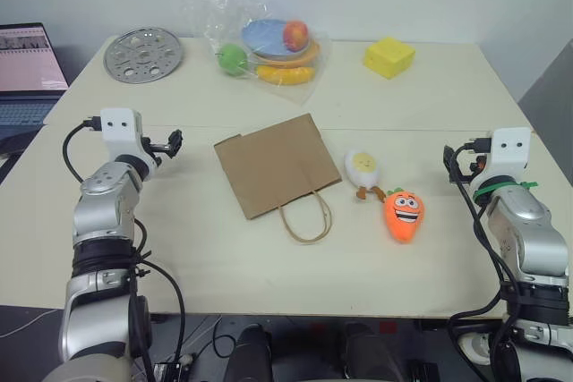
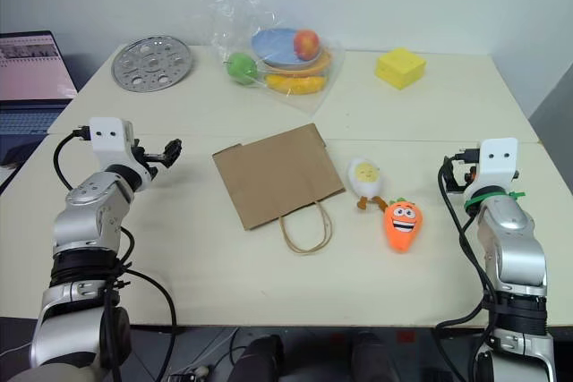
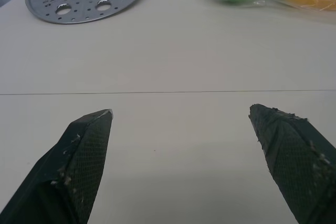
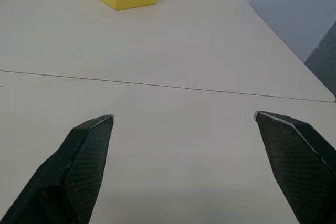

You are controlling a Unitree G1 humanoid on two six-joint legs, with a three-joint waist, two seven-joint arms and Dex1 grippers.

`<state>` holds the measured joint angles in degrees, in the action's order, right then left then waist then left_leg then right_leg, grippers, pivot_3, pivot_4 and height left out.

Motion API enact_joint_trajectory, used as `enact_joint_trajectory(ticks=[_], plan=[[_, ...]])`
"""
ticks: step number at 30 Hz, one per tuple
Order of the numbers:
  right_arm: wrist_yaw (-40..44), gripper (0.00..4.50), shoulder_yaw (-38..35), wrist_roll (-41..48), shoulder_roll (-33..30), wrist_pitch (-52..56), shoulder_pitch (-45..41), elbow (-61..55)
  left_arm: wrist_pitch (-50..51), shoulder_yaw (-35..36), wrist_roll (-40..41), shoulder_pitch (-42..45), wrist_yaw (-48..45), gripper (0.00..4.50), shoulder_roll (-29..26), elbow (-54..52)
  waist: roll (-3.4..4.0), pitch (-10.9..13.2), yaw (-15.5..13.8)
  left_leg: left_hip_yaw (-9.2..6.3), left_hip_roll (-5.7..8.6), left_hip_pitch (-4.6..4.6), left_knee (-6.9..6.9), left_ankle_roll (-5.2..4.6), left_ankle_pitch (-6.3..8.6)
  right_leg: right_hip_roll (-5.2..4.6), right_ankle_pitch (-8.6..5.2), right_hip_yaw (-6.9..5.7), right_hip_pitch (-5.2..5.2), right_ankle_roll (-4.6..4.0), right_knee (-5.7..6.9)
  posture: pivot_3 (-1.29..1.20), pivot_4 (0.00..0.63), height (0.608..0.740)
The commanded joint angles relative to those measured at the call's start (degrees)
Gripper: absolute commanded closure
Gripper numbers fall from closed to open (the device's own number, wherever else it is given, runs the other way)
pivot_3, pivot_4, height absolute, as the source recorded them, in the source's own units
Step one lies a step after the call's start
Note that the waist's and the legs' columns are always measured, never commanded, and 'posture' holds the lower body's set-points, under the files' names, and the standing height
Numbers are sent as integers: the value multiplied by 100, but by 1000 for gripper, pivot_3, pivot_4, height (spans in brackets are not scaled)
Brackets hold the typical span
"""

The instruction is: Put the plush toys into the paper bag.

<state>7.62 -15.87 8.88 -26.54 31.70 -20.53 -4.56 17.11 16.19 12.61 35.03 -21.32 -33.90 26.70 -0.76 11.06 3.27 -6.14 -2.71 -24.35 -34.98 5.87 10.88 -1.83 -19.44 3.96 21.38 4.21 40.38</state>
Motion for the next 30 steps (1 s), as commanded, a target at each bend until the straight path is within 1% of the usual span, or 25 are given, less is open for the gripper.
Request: enact_joint_trajectory(ticks=[1,3,4,7,10,12,13,16,20,22,24,26,30], plan=[[346,0,-180,140,-292,-112,-89,-236,-346,-16,371,79,-1217,35,-484,-793,0,1,0,0,0,-1,0,0,0,0,0,0,1,0,0,0,150,740],[814,0,-193,473,-432,-66,-46,-519,-259,-189,757,-32,-2209,35,-697,-1348,0,1,0,0,0,-1,2,0,0,0,0,-1,1,0,-2,0,150,740],[1000,0,-186,584,-489,-62,-26,-621,-198,-260,869,-95,-2521,35,-771,-1537,2,1,1,0,0,-1,3,0,0,0,0,0,1,0,-2,0,150,740],[2104,0,-204,1684,-697,290,62,-1385,-190,-739,1091,-393,-3762,35,-1125,-2252,7,0,1,3,-1,4,6,0,0,0,-1,1,-4,0,-4,0,150,740],[2904,0,-219,2675,-1022,834,255,-2031,-446,-1158,1014,-571,-4492,35,-1290,-2559,10,2,-3,5,-3,23,9,-1,1,1,-1,3,-22,-1,-7,0,150,740],[3425,0,-168,3213,-1425,1214,548,-2524,-585,-1493,1009,-768,-4929,35,-1280,-2806,10,2,-7,5,-3,25,9,-1,1,2,-2,4,-25,-2,-10,0,150,740],[3595,0,-140,3391,-1606,1338,684,-2710,-884,-1704,857,-861,-5130,35,-1264,-2824,10,2,-13,5,-3,25,10,-2,1,1,-2,3,-27,-2,-13,0,150,740],[3782,0,-91,3579,-1888,1398,881,-2959,-1671,-2068,421,-955,-5360,35,-1170,-2667,9,2,-42,5,-4,25,10,-2,2,2,-2,4,-33,-2,-29,0,150,740],[3767,0,-15,3577,-1971,1341,928,-3057,-2074,-2289,263,-977,-5517,35,-1057,-2452,8,1,-41,7,-4,26,8,-3,1,3,-1,7,-33,-3,-31,0,150,740],[3588,0,64,3497,-1908,1310,931,-3128,-2606,-2543,7,-904,-5534,35,-815,-2124,8,1,-45,7,-4,25,9,-3,2,3,-2,7,-33,-3,-33,0,150,740],[3274,0,55,3394,-1773,1270,996,-3174,-3009,-2755,-314,-740,-5323,35,-476,-1788,7,1,-57,7,-3,25,9,-3,2,2,-1,7,-34,-3,-36,0,150,740],[3070,0,-28,3442,-1705,1331,1123,-3273,-3467,-2942,-596,-642,-5272,35,-276,-1524,7,1,-107,5,-3,18,6,-3,2,3,-1,4,-32,-2,-37,0,150,740],[2826,0,-111,3517,-1700,1360,1230,-3430,-3755,-3092,-799,-508,-5053,35,89,-1122,7,1,-141,3,-3,14,6,-3,2,3,-1,3,-28,-2,-37,0,150,740]])
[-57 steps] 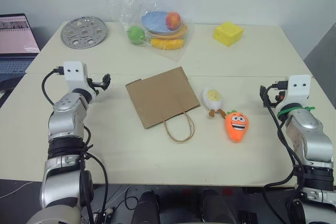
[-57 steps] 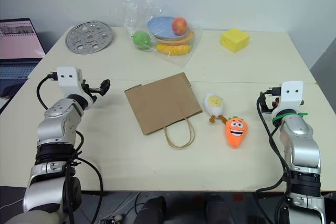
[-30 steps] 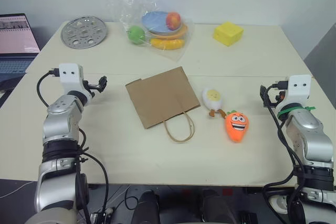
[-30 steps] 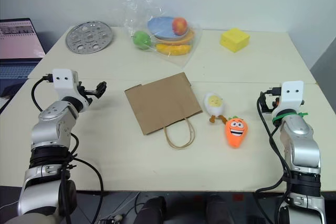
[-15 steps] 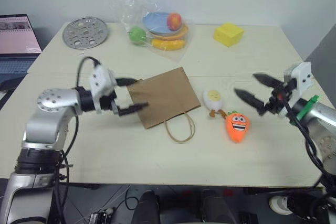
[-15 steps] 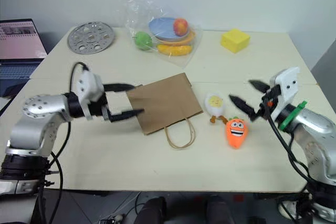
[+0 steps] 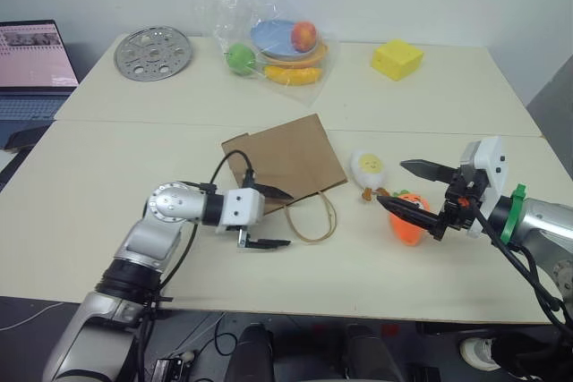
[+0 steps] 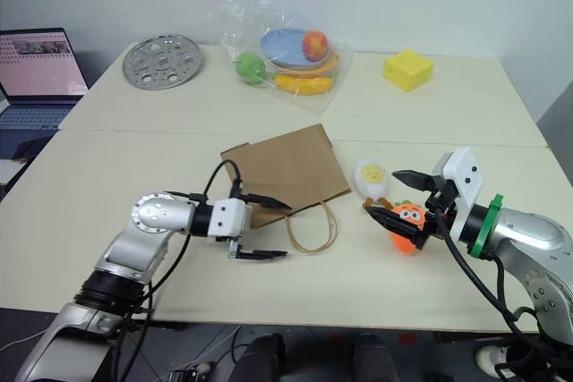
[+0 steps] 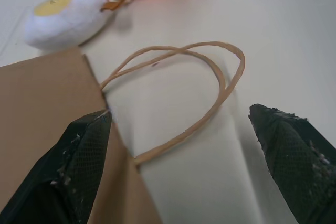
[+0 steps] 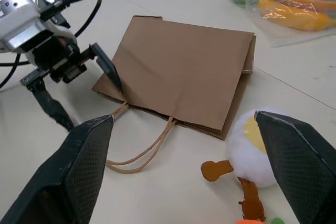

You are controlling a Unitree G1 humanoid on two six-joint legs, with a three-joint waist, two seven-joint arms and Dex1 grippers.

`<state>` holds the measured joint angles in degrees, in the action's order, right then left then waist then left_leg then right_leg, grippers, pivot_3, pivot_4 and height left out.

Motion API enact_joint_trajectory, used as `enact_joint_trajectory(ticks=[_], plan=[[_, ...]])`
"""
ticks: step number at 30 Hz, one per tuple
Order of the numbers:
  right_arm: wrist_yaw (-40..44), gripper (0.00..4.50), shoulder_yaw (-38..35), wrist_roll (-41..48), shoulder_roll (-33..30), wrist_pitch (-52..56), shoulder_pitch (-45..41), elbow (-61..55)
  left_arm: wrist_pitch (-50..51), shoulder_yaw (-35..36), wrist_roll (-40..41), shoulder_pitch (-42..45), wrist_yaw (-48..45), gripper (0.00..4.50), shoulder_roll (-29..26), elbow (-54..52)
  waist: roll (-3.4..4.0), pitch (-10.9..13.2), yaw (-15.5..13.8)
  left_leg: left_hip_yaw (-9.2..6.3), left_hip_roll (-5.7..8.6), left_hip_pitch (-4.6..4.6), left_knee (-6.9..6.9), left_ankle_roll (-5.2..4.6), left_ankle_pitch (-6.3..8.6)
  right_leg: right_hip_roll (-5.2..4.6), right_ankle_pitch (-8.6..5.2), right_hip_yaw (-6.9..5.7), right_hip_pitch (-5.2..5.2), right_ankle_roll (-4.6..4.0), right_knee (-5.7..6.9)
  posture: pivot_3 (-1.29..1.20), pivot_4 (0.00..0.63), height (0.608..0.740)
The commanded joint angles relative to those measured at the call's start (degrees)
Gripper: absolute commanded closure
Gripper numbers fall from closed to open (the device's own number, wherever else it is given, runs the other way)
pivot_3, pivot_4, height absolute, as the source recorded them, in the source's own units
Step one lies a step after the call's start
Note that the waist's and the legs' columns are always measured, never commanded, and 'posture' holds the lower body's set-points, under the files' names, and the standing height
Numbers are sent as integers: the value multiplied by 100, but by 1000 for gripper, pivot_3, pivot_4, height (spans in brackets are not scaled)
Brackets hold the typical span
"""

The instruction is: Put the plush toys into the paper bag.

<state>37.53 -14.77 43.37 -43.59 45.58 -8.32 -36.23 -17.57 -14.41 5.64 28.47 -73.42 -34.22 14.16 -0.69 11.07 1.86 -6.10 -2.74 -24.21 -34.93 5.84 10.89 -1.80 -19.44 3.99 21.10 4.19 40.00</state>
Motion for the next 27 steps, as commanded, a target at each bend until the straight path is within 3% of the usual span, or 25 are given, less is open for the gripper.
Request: enact_joint_trajectory(ticks=[1,10,17,20,27], plan=[[-238,0,-240,114,22,-14,10,-289,-365,-46,-150,209,229,35,215,242,0,0,2,-1,0,0,0,0,0,1,0,0,1,0,0,0,150,740],[-514,0,-278,181,33,-21,130,-378,-274,-13,-185,522,755,35,798,800,-1,-1,3,-1,0,1,-2,0,0,1,0,1,-2,0,0,0,150,740],[-571,0,-212,69,36,-121,173,-338,-89,26,-69,488,714,35,816,680,-1,-1,6,-2,0,2,-2,0,0,1,0,0,-2,0,2,0,150,740],[-586,0,-193,109,59,-113,116,-279,3,37,82,488,560,495,792,610,-1,-1,5,-2,0,2,-2,0,-1,1,0,0,-4,0,2,0,150,740],[-526,0,-129,34,60,-175,79,-153,1196,347,853,582,269,2626,671,6,-1,-1,8,-3,0,2,-2,0,-1,1,0,-1,-4,0,2,0,150,740]])
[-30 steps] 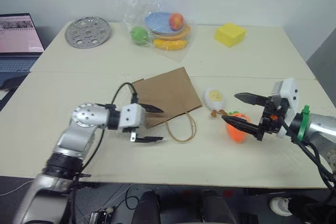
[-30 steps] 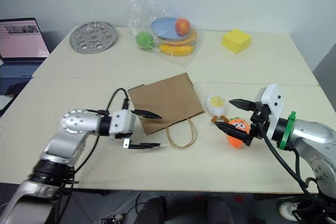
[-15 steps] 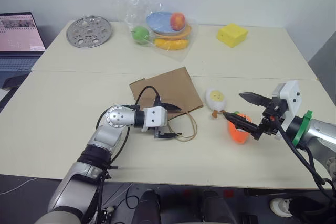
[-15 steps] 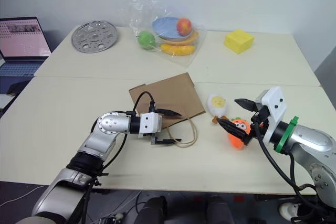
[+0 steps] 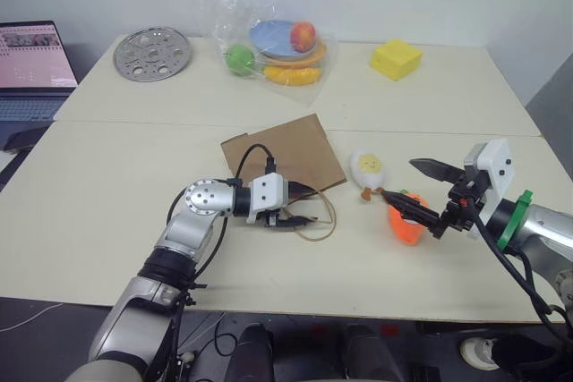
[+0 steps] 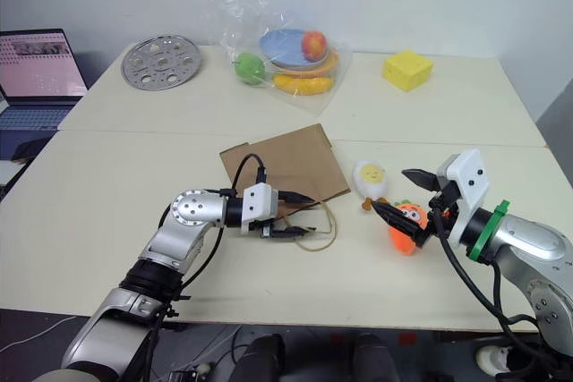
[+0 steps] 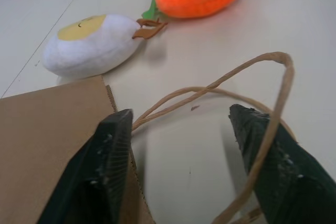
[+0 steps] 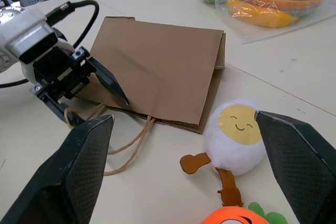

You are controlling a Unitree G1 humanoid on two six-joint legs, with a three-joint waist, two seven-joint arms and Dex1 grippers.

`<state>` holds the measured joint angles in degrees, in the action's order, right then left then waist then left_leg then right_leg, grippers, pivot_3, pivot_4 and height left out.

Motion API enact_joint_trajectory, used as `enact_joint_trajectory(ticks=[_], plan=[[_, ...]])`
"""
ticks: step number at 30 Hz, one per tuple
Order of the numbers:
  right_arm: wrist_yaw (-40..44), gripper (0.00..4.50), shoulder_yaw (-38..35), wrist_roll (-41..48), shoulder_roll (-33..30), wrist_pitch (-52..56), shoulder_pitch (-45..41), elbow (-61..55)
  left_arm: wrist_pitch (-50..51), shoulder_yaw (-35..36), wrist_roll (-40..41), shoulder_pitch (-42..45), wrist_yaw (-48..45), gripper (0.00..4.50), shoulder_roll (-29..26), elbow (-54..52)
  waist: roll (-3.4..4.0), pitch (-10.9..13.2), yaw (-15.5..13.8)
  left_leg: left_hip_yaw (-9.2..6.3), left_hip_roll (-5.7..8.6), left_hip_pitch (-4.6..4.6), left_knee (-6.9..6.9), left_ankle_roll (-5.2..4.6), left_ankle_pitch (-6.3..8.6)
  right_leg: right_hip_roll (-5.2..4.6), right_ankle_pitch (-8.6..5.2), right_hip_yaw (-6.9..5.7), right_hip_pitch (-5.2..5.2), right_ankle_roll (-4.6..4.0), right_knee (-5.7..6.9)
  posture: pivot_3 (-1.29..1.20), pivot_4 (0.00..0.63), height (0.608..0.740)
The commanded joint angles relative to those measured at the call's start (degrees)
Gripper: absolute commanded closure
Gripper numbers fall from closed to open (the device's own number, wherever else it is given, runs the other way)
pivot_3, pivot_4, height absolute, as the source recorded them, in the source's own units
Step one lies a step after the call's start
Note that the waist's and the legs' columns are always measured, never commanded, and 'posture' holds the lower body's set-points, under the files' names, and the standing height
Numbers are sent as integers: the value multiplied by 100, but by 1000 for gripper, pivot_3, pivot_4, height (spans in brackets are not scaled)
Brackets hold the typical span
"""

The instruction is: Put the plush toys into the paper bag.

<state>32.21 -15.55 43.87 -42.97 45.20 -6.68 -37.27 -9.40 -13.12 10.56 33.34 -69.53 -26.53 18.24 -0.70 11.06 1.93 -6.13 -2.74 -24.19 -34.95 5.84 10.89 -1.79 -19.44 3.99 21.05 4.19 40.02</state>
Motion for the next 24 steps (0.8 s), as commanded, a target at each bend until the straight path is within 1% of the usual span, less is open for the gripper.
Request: enact_joint_trajectory(ticks=[1,4,6,7,13,16,19,21,24], plan=[[-4,0,-37,-17,8,-138,-108,-38,542,264,444,105,-144,2923,-135,-479,0,0,1,0,0,2,0,0,0,0,0,0,0,0,0,0,150,740],[-18,0,-7,-28,32,-146,-142,-13,1180,453,763,152,-166,3732,-227,-660,0,0,1,0,0,2,0,0,0,0,0,0,0,0,0,0,150,740],[-24,0,12,-59,39,-170,-130,4,1499,577,903,219,-149,4394,-281,-688,0,0,1,0,0,2,0,0,0,0,0,0,-1,0,0,0,150,740],[-30,0,17,-67,45,-184,-127,11,1662,664,983,277,-90,4457,-283,-687,0,0,-1,0,0,2,0,0,0,0,0,0,-1,0,0,0,150,740],[-81,0,50,-95,100,-207,-190,35,2351,1057,1304,649,244,4457,-213,-695,-1,0,-1,-2,0,1,-1,0,0,0,0,-2,-1,0,-1,0,150,740],[-171,0,172,23,168,-81,-375,-46,2951,1241,1545,920,557,4457,-168,-870,-1,1,0,-2,0,1,0,0,0,0,0,-2,-1,0,0,0,150,740],[-440,0,720,-61,447,78,-788,-112,3259,1292,1767,1122,478,4457,-197,-1056,-1,0,35,-3,-1,2,-1,0,0,2,0,-2,0,0,1,0,150,740],[-666,0,1122,-253,775,61,-1065,-54,3401,1359,1891,1183,550,4457,-135,-1069,-1,0,53,-3,-1,2,0,0,-1,2,0,-2,-1,0,1,0,150,740],[-916,577,1681,-615,1228,15,-1406,160,3618,1510,2066,1295,759,4500,-16,-1078,-1,0,93,-5,-2,2,1,1,-1,3,0,-3,2,0,2,0,150,740]])
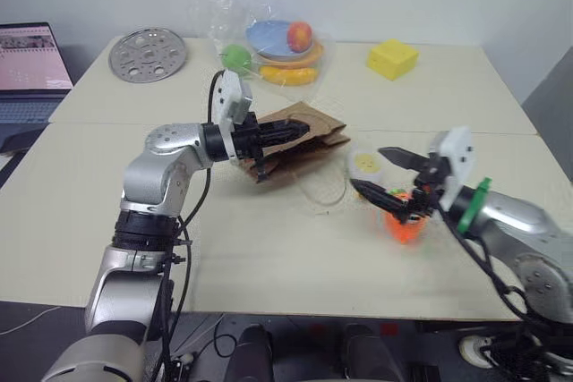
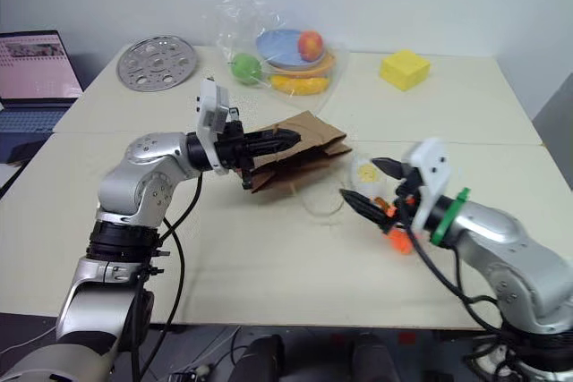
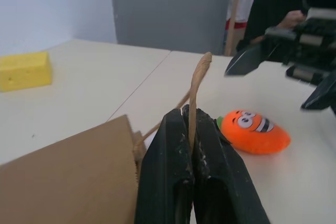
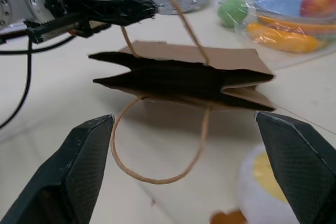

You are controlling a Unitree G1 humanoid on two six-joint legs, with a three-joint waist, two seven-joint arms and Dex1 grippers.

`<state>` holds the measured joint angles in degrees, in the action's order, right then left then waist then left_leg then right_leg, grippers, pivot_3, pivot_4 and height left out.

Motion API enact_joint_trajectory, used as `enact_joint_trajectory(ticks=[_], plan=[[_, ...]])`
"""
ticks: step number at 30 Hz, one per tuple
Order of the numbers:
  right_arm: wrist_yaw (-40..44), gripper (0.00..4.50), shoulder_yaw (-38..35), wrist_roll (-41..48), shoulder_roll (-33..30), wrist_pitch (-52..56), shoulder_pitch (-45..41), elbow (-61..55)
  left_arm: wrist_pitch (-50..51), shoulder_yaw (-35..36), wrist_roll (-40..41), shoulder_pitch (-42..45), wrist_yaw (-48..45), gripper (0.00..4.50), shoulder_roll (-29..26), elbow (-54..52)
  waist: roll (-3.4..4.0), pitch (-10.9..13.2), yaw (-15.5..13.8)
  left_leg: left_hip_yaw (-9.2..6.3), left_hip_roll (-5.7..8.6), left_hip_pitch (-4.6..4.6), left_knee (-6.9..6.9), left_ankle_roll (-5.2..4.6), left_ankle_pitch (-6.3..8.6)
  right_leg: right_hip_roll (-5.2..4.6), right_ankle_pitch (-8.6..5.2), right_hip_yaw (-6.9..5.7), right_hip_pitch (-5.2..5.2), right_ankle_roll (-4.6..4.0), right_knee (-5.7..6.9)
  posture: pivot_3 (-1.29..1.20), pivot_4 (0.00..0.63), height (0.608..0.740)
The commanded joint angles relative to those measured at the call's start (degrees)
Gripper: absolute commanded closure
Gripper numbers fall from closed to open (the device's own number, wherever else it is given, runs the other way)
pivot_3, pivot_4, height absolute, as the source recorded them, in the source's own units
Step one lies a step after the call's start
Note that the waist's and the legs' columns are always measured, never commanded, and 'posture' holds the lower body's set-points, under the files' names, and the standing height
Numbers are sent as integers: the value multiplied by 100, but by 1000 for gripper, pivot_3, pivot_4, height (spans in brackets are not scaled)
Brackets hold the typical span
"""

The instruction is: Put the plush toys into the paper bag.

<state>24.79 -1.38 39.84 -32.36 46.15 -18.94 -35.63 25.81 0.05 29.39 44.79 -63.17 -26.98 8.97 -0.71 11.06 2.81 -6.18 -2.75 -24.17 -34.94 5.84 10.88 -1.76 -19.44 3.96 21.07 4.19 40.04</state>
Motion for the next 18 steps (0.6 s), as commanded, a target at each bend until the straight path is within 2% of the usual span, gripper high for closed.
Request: enact_joint_trajectory(ticks=[1,4,7,11,18], plan=[[-207,935,527,-390,306,-137,-286,67,196,229,247,160,150,4500,39,-208,-1,0,12,0,0,-1,0,0,0,0,0,0,0,0,0,0,150,740],[-445,1965,998,-940,691,-295,-601,443,422,270,391,164,185,4500,31,-378,-1,0,39,-1,0,-2,0,0,0,0,0,0,2,0,0,0,150,740],[-626,2982,969,-977,1133,-151,-980,755,447,238,365,112,177,4500,-5,-488,0,0,43,-2,0,-2,1,1,0,0,0,-1,3,0,0,0,150,740],[-548,4399,1106,-1271,1211,-222,-1267,1111,471,264,374,105,192,4500,9,-512,0,0,26,-3,0,-2,1,1,-1,-1,0,-3,3,0,1,0,150,740],[-409,4480,1383,-1814,1554,-686,-1590,1889,553,287,508,70,159,4500,33,-612,0,0,45,-1,0,-3,3,1,0,-1,0,-2,7,0,2,0,150,740]])
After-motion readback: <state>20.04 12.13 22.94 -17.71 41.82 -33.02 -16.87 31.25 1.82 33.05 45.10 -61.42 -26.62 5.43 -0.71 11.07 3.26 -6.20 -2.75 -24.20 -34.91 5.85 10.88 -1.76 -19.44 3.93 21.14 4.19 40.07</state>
